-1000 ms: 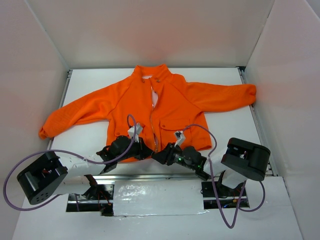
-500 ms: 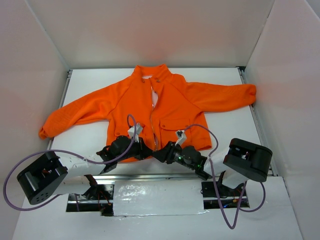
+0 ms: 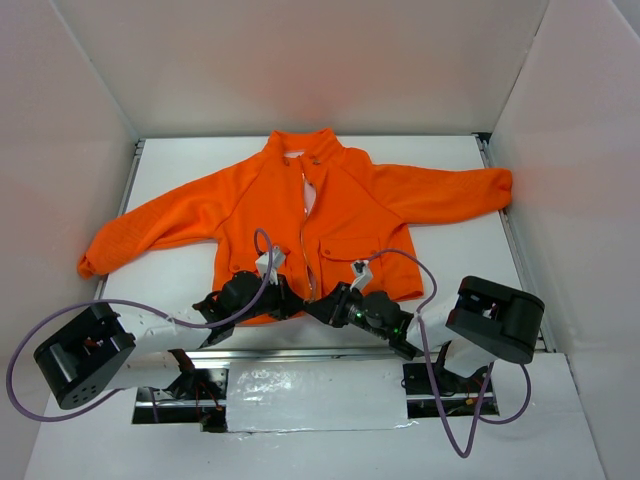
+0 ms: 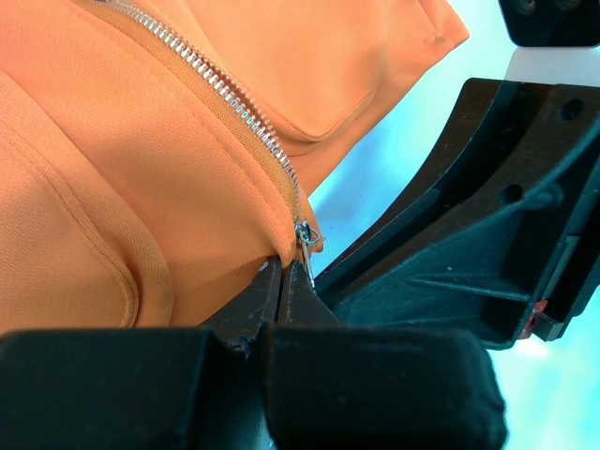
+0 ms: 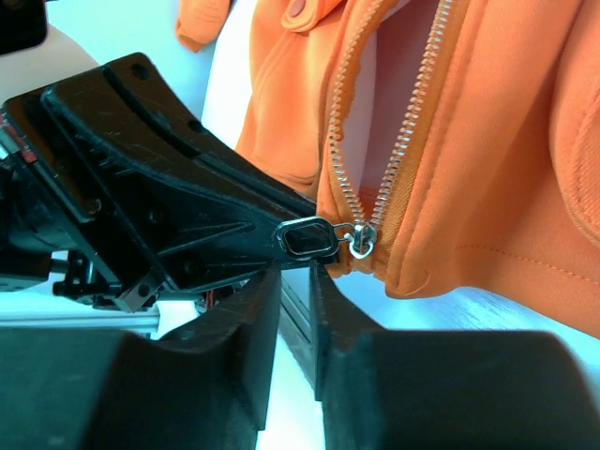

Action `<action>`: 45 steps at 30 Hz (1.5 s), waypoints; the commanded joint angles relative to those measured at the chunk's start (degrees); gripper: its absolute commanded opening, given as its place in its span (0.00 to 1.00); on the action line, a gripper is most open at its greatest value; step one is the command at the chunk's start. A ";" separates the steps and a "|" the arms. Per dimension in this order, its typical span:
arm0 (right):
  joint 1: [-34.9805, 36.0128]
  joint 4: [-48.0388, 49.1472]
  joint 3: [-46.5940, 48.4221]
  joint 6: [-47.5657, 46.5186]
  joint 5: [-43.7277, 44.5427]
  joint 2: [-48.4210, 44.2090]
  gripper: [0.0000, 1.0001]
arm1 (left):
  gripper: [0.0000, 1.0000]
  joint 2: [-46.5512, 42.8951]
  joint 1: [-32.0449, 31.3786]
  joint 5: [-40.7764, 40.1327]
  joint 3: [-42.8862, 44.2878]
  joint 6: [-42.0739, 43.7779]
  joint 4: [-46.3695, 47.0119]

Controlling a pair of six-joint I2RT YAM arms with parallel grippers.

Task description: Zip up the jacket

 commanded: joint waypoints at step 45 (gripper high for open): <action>-0.81 -16.07 0.63 -7.71 -4.91 -11.06 0.65 | 0.00 -1.14 -0.59 1.81 3.34 -0.05 2.35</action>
